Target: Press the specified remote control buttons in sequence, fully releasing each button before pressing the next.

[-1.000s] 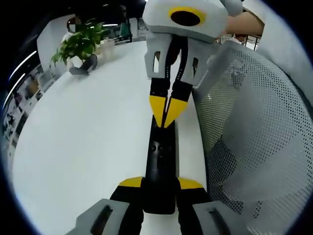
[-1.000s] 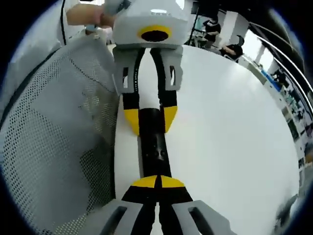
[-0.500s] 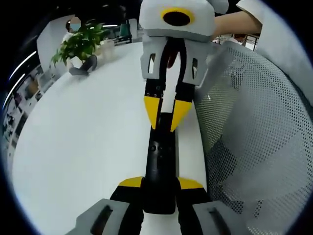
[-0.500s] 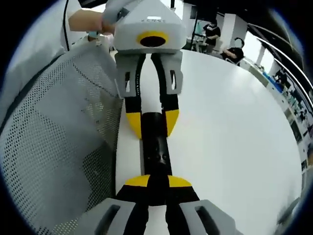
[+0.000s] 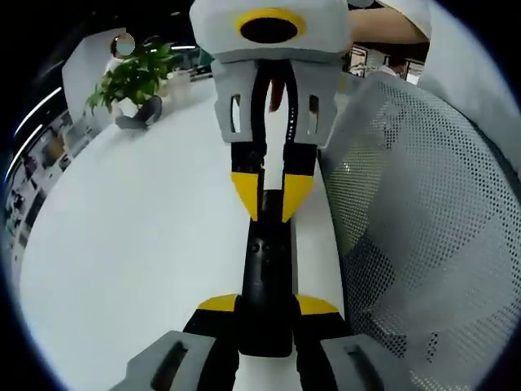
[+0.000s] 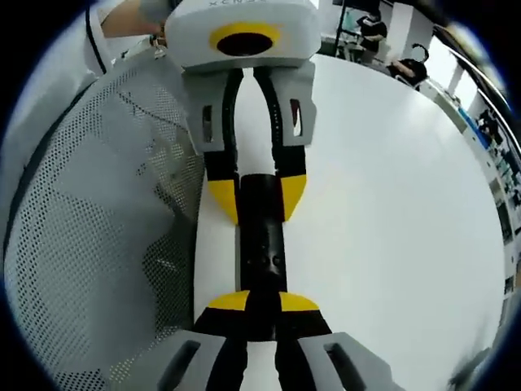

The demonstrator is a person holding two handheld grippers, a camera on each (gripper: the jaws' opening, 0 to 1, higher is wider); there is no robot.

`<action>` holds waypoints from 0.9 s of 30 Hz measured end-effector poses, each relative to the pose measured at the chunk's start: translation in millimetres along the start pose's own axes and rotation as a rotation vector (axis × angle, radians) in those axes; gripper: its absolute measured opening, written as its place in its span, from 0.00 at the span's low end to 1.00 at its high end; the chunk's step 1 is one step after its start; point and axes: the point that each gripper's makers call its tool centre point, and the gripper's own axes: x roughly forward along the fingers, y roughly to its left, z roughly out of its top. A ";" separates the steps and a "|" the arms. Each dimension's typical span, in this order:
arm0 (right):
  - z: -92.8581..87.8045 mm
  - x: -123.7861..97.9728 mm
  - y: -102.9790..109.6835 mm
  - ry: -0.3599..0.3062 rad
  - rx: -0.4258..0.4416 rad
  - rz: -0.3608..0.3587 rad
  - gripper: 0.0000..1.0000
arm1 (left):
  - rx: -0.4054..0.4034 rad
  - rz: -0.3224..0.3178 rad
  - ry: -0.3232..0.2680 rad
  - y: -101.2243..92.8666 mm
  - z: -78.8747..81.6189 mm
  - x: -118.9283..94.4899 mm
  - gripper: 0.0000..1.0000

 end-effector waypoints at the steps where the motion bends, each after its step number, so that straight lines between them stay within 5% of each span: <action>1: 2.1 0.0 -0.3 -0.052 -0.025 -0.007 0.08 | -0.001 0.000 -0.003 0.0 0.0 -0.1 0.24; 3: 1.9 -2.3 -0.1 -0.170 -0.036 -0.029 0.08 | -0.003 0.001 -0.009 0.0 0.1 -0.2 0.24; 6: -0.9 -2.3 -1.4 -0.283 0.076 -0.045 0.08 | -0.004 0.002 -0.013 0.0 0.2 -0.3 0.24; 10: 2.0 -2.8 0.7 -0.283 -0.001 -0.060 0.09 | -0.002 0.001 -0.017 0.1 0.3 -0.3 0.24; 18: 4.9 -0.6 3.1 -0.162 -0.154 -0.028 0.09 | -0.002 -0.001 -0.021 -0.1 0.5 -0.1 0.24; 27: 5.5 3.7 -0.4 0.056 -0.050 0.013 0.09 | -0.003 0.000 -0.021 -0.1 0.7 0.0 0.24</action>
